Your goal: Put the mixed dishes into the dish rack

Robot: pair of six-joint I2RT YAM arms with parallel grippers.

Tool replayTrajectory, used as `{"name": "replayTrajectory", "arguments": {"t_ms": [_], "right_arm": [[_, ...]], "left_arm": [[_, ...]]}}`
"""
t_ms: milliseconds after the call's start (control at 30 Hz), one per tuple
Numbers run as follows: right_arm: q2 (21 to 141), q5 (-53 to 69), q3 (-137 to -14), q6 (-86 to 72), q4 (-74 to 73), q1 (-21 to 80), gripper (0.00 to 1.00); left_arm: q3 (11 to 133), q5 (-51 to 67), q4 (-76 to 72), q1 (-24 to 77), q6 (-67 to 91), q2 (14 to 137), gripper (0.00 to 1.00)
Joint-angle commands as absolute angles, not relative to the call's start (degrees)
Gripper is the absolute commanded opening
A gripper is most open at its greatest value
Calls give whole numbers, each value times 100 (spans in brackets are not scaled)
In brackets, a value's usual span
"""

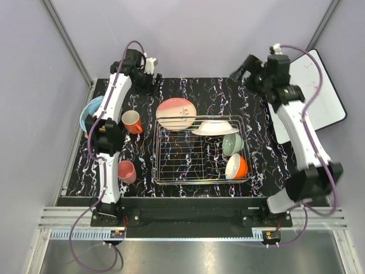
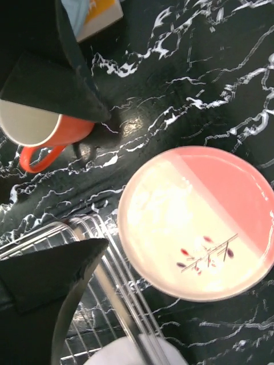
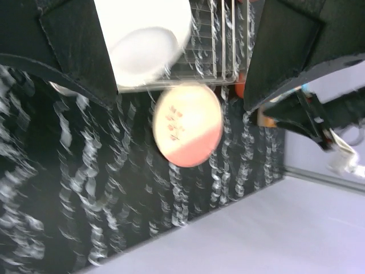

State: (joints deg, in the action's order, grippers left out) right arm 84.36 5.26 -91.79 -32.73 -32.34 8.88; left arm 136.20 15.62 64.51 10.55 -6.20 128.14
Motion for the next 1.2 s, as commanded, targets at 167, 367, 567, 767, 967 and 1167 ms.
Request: {"name": "replayTrajectory", "arguments": {"t_ms": [167, 367, 567, 767, 967, 1167], "right_arm": [[11397, 2153, -10906, -3612, -1644, 897, 92], [12594, 2856, -11900, -3797, -1696, 896, 85], [13253, 3278, -12129, -3964, -1811, 896, 85], [13482, 3313, -12076, -3841, -1898, 896, 85], [13772, 3427, -12295, -3823, -2013, 897, 85], [13992, 3621, -12340, -3797, -2118, 896, 84]], "left_arm": [[13658, 2224, 5590, 791, -18, 13403, 80], [13448, 1996, 5520, 826, -18, 13798, 75], [12807, 1671, 5502, 896, 246, 13887, 69], [12542, 1292, 5344, 949, 360, 13930, 69], [12630, 1538, 5309, 1107, 457, 14150, 69], [12814, 1854, 5265, 1292, 518, 14387, 69]]}}
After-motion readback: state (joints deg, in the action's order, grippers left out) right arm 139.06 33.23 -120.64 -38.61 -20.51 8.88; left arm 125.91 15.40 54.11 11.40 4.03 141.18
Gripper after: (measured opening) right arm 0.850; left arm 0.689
